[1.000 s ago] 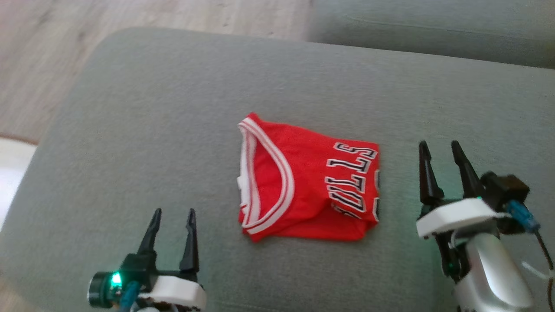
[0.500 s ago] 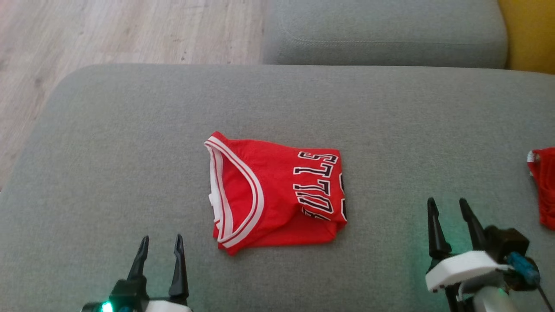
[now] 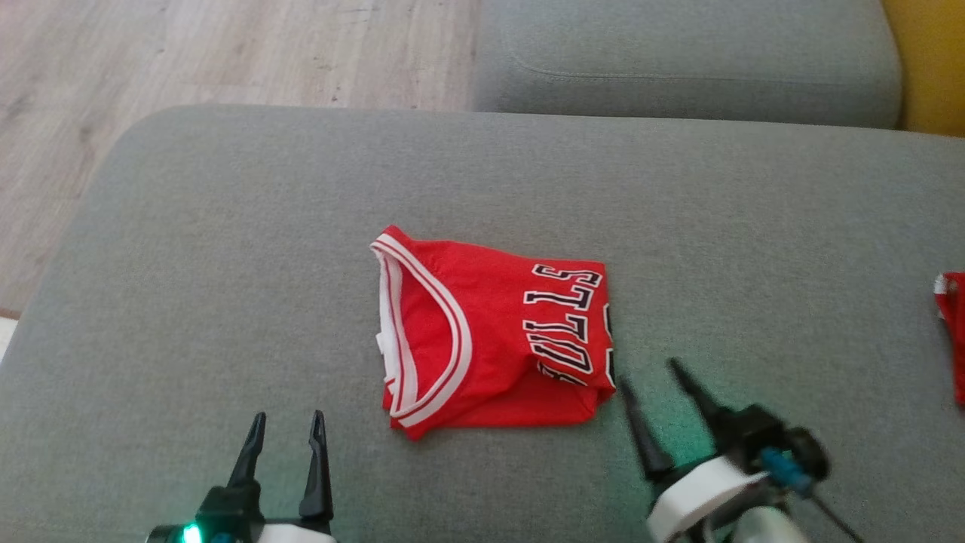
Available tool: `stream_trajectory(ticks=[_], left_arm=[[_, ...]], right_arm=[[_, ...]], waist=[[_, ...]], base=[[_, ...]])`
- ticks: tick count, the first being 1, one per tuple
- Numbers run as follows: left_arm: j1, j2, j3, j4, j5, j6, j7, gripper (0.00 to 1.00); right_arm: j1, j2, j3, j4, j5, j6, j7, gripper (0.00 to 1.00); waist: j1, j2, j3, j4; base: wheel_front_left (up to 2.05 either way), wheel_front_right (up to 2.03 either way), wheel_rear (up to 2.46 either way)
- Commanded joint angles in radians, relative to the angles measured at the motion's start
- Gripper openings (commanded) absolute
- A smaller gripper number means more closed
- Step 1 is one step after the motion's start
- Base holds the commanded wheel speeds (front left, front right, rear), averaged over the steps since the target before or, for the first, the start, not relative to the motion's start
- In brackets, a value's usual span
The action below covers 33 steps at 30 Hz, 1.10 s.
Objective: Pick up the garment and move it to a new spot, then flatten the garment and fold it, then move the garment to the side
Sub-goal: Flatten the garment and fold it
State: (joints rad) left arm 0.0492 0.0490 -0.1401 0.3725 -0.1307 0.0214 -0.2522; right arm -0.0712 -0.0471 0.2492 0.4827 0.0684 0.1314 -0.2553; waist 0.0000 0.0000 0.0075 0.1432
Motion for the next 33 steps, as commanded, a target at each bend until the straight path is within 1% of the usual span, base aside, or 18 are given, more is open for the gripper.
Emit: stream_trajectory(ticks=[1,4,8,10,13,19,22,27,33], left_arm=[[-0.028,0.001,0.02,-0.024,0.005,-0.002,-0.01,1.0],[-0.024,0.001,0.016,-0.02,0.005,-0.002,-0.01,1.0],[-0.029,0.001,0.012,-0.016,0.0,-0.001,-0.01,1.0],[-0.031,0.001,0.009,-0.016,-0.005,0.0,-0.01,1.0],[-0.035,0.001,0.0,-0.015,-0.008,-0.001,-0.01,1.0],[-0.046,0.001,-0.014,-0.015,-0.023,0.004,-0.01,1.0],[-0.05,0.001,-0.022,-0.014,-0.029,0.007,-0.01,1.0],[-0.058,0.001,-0.042,-0.009,-0.045,0.01,-0.01,1.0],[-0.067,0.001,-0.065,-0.009,-0.064,0.017,-0.01,1.0]], right_arm=[[-0.044,-0.003,0.048,-0.022,0.008,-0.001,-0.006,1.0],[-0.061,-0.003,0.133,-0.002,0.028,-0.001,-0.006,1.0],[-0.1,-0.003,0.2,0.027,0.047,-0.001,-0.006,1.0],[-0.114,-0.003,0.223,0.04,0.086,-0.001,-0.006,1.0],[-0.144,-0.003,0.293,0.071,0.136,-0.001,-0.006,1.0],[-0.22,-0.003,0.402,0.1,0.103,-0.001,-0.006,1.0],[-0.269,-0.003,0.462,0.143,0.085,-0.001,-0.006,1.0],[-0.359,-0.003,0.567,0.242,0.107,-0.001,0.005,1.0],[-0.436,-0.003,0.662,0.335,0.134,-0.001,0.066,1.0]], waist=[[0.0,0.0,0.0,0.011],[0.0,0.0,0.002,0.03],[0.0,0.0,0.011,0.055],[0.0,0.0,0.015,0.067],[0.0,0.0,0.023,0.087],[0.0,0.0,0.048,0.123],[0.0,0.0,0.058,0.141],[0.0,0.0,0.07,0.172],[0.0,0.0,0.089,0.205]], base=[[0.0,0.0,0.0],[0.0,0.0,0.0],[0.0,0.0,0.0],[0.0,0.0,0.0],[0.0,0.0,0.0],[0.0,0.0,0.0],[0.0,0.0,0.0],[0.0,0.0,0.0],[0.0,0.0,0.0]])
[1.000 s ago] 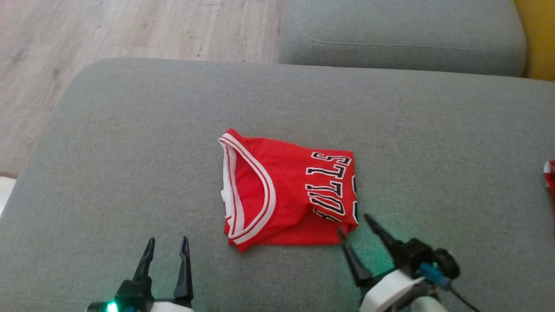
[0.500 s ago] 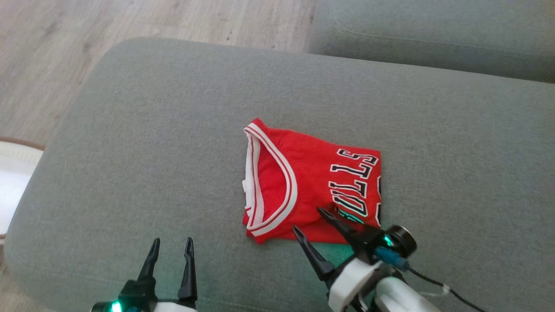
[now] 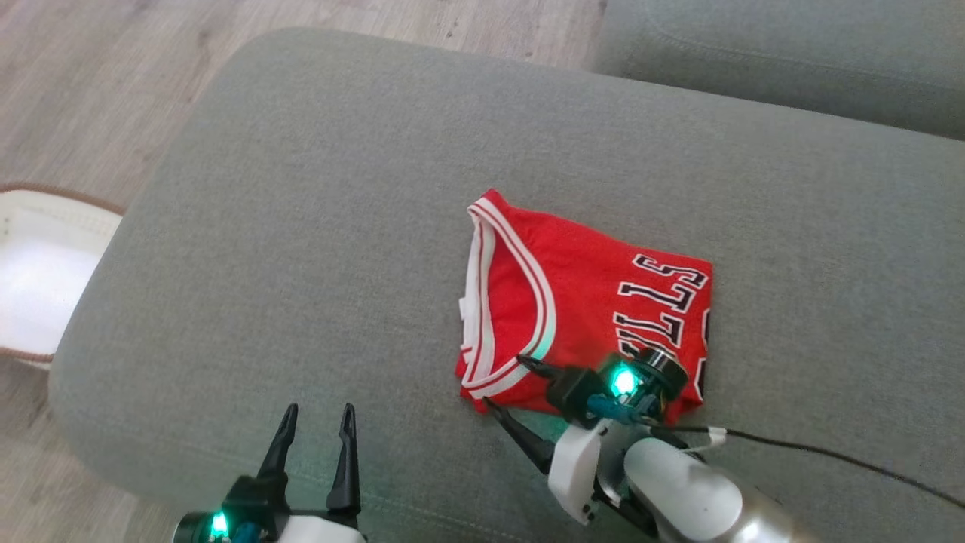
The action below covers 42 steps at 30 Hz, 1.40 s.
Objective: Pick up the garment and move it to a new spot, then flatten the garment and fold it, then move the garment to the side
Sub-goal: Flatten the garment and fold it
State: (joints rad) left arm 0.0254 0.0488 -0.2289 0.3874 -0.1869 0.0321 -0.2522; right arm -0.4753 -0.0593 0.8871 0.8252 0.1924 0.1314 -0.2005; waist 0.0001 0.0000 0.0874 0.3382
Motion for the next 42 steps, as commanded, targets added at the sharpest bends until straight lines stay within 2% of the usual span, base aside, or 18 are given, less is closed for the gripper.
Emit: stream_trajectory(ticks=[1,4,5,7,8,9,18,23,27,28,29,30,36,39,42], left_arm=[[-0.043,0.001,0.022,-0.024,-0.009,0.007,-0.01,1.0],[-0.046,0.001,0.016,-0.022,-0.016,0.008,-0.01,1.0],[-0.048,0.001,0.014,-0.023,-0.018,0.009,-0.01,1.0],[-0.05,0.001,0.011,-0.024,-0.021,0.012,-0.01,1.0],[-0.051,0.001,0.01,-0.025,-0.023,0.012,-0.01,1.0],[-0.052,0.001,0.01,-0.026,-0.023,0.012,-0.01,1.0],[-0.061,0.001,0.008,-0.029,-0.02,0.011,-0.01,1.0],[-0.069,0.001,-0.007,-0.028,-0.019,0.008,-0.01,1.0],[-0.074,0.001,-0.021,-0.024,-0.018,0.005,-0.01,1.0],[-0.074,0.001,-0.022,-0.022,-0.018,0.005,-0.01,1.0],[-0.074,0.001,-0.023,-0.02,-0.017,0.005,-0.01,1.0],[-0.074,0.001,-0.023,-0.019,-0.017,0.005,-0.01,1.0],[-0.078,0.001,0.006,-0.022,-0.006,0.005,-0.01,1.0],[-0.079,0.001,0.025,-0.03,0.001,0.004,-0.01,1.0],[-0.083,0.001,0.04,-0.037,0.011,0.003,-0.01,1.0]], right_arm=[[-0.04,0.009,0.037,0.003,0.017,-0.001,0.021,1.0],[-0.061,0.009,0.078,0.036,0.037,-0.001,0.056,1.0],[-0.066,0.009,0.089,0.043,0.046,-0.001,0.061,0.91],[-0.076,0.009,0.105,0.054,0.065,-0.001,0.066,0.4],[-0.079,0.009,0.111,0.057,0.075,-0.001,0.062,0.11],[-0.082,0.009,0.113,0.058,0.087,-0.001,0.053,0.0],[-0.106,0.009,0.132,0.014,0.161,-0.001,-0.039,0.0],[-0.126,0.009,0.171,-0.062,0.227,-0.001,-0.055,0.0],[-0.147,0.009,0.202,-0.063,0.268,-0.001,-0.057,0.0],[-0.149,0.009,0.201,-0.054,0.284,-0.001,-0.055,0.25],[-0.151,0.009,0.203,-0.044,0.297,-0.001,-0.048,0.95],[-0.153,0.009,0.203,-0.041,0.309,-0.001,-0.049,1.0],[-0.16,0.009,0.144,-0.048,0.346,-0.001,-0.06,1.0],[-0.142,0.009,0.009,-0.091,0.302,-0.001,-0.061,1.0],[-0.088,0.009,-0.169,-0.121,0.208,-0.001,-0.061,1.0]], waist=[[-0.0001,0.0,0.013,0.013],[-0.0001,0.0,0.023,0.021],[-0.0001,0.0,0.027,0.023],[-0.0001,0.0,0.032,0.026],[-0.0001,0.0,0.034,0.026],[-0.0001,0.0,0.036,0.027],[-0.0001,0.0,0.041,0.021],[-0.0001,0.0,0.04,0.03],[-0.0001,0.0,0.04,0.05],[-0.0001,0.0,0.04,0.054],[-0.0001,0.0,0.039,0.057],[-0.0001,0.0,0.039,0.058],[-0.0001,0.0,0.027,0.025],[-0.0001,0.0,0.011,-0.018],[-0.0001,0.0,-0.002,-0.065]], base=[[0.0,0.0,0.0],[0.0,0.0,0.0],[0.0,0.0,0.0],[0.0,0.0,0.0],[0.0,0.0,0.0],[0.0,0.0,0.0],[0.0,0.0,0.0],[0.0,0.0,0.0],[0.0,0.0,0.0],[0.0,0.0,0.0],[0.0,0.0,0.0],[0.0,0.0,0.0],[0.0,0.0,0.0],[0.0,0.0,0.0],[0.0,0.0,0.0]])
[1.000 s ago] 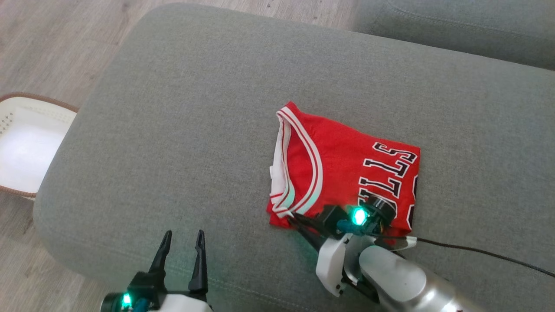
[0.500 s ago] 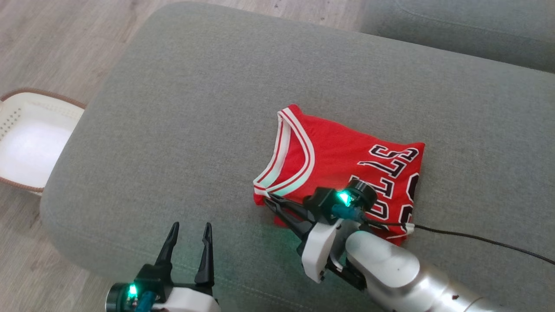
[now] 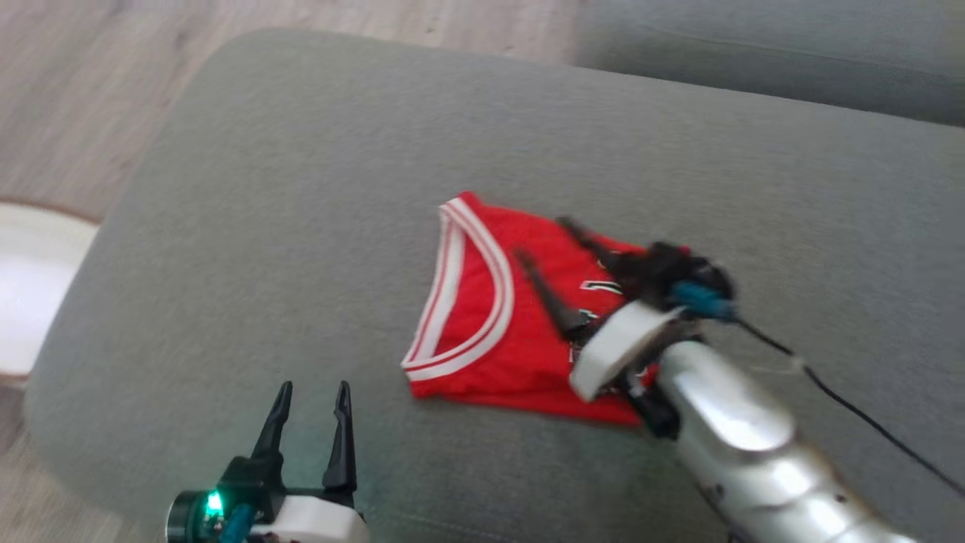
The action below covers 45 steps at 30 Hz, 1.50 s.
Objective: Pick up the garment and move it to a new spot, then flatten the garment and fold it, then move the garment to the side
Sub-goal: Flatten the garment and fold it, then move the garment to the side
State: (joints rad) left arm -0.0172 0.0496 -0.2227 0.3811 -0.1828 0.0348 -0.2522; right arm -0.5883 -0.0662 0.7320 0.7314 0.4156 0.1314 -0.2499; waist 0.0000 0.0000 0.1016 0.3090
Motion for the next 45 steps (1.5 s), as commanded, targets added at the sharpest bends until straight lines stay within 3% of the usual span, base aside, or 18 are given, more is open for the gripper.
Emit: stream_trajectory(ticks=[1,6,10,19,27,36,40,45], left_arm=[[-0.042,0.001,0.038,-0.032,0.011,0.0,-0.01,1.0],[-0.053,0.001,0.065,-0.032,0.037,-0.005,-0.01,1.0],[-0.057,0.001,0.093,-0.022,0.066,-0.015,-0.01,1.0],[-0.002,0.001,0.152,-0.021,0.093,-0.011,-0.01,1.0],[0.037,0.001,0.132,-0.043,0.069,0.003,-0.01,1.0],[0.008,0.001,0.106,-0.04,0.069,-0.007,-0.01,1.0],[-0.014,0.001,0.07,-0.06,0.006,-0.033,-0.01,1.0],[-0.022,0.001,0.032,-0.069,0.003,-0.046,-0.01,1.0]], right_arm=[[0.049,0.016,-0.076,-0.039,-0.05,-0.001,-0.012,1.0],[0.166,0.016,-0.348,-0.11,-0.183,-0.001,-0.012,1.0],[0.229,0.016,-0.477,-0.151,-0.251,-0.001,-0.012,1.0],[0.365,0.016,-0.564,-0.21,-0.288,-0.001,-0.012,1.0],[0.445,0.016,-0.587,-0.242,-0.277,-0.001,-0.012,1.0],[0.411,0.016,-0.555,-0.219,-0.236,-0.001,-0.012,1.0],[0.35,0.016,-0.488,-0.171,-0.197,-0.001,-0.012,1.0],[0.252,0.016,-0.446,-0.07,-0.144,-0.001,-0.012,1.0]], waist=[[0.0,0.0,-0.021,-0.052],[0.0,0.0,-0.037,-0.125],[0.0,0.0,-0.044,-0.179],[0.0,0.0,-0.079,-0.276],[0.0,0.0,-0.085,-0.305],[0.0,0.0,-0.051,-0.261],[0.0,0.0,-0.014,-0.19],[0.0,0.0,0.021,-0.09]], base=[[0.0,0.0,0.0],[0.0,0.0,0.0],[0.0,0.0,0.0],[0.0,0.0,0.0],[0.0,0.0,0.0],[0.0,0.0,0.0],[0.0,0.0,0.0],[0.0,0.0,0.0]])
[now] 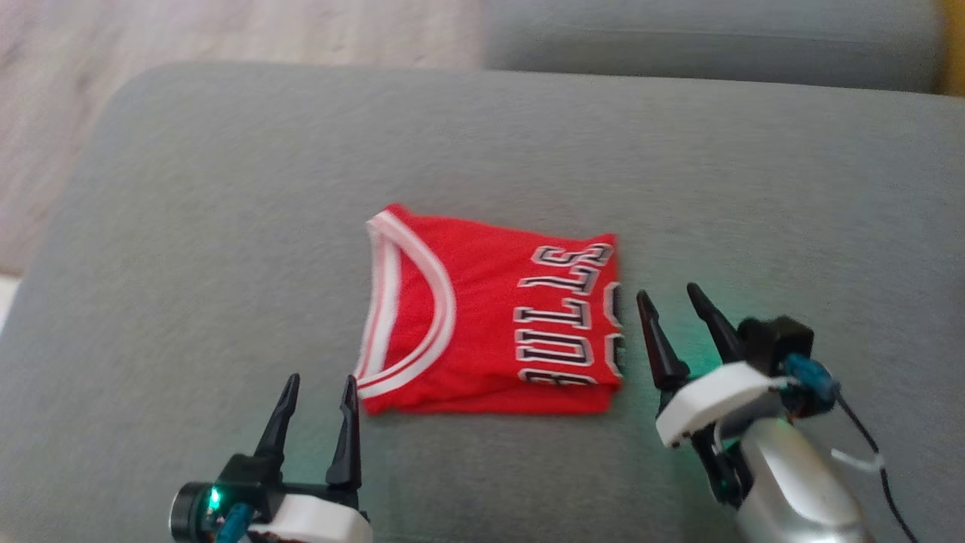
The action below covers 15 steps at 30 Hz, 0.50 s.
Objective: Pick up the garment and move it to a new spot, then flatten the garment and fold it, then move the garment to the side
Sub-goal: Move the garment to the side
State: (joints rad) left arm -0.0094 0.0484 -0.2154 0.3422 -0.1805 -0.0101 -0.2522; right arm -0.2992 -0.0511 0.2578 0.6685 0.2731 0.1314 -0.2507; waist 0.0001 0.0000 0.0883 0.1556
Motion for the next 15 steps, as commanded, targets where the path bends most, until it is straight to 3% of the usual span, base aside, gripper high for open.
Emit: stream_trajectory(ticks=[1,8,9,10,15], left_arm=[[-0.03,0.002,0.022,-0.028,0.002,-0.002,-0.01,1.0],[-0.027,0.002,0.025,-0.029,0.008,-0.007,-0.01,1.0],[-0.026,0.002,0.027,-0.03,0.008,-0.006,-0.01,1.0],[-0.024,0.002,0.03,-0.03,0.009,-0.005,-0.01,1.0],[-0.023,0.002,0.039,-0.036,0.013,-0.005,-0.01,1.0]], right_arm=[[-0.053,0.001,0.031,0.022,0.007,-0.001,-0.011,1.0],[-0.115,0.001,0.111,0.24,0.064,-0.001,-0.011,1.0],[-0.12,0.001,0.13,0.26,0.073,-0.001,-0.011,0.83],[-0.123,0.001,0.14,0.272,0.087,-0.001,-0.011,0.0],[-0.129,0.001,0.131,0.243,0.105,-0.001,-0.011,0.0]], waist=[[-0.0001,0.0,0.038,0.08],[-0.0001,0.0,0.057,0.139],[-0.0001,0.0,0.057,0.139],[-0.0001,0.0,0.056,0.134],[-0.0001,0.0,0.052,0.08]], base=[[0.0,0.0,0.0],[0.0,0.0,0.0],[0.0,0.0,0.0],[0.0,0.0,0.0],[0.0,0.0,0.0]])
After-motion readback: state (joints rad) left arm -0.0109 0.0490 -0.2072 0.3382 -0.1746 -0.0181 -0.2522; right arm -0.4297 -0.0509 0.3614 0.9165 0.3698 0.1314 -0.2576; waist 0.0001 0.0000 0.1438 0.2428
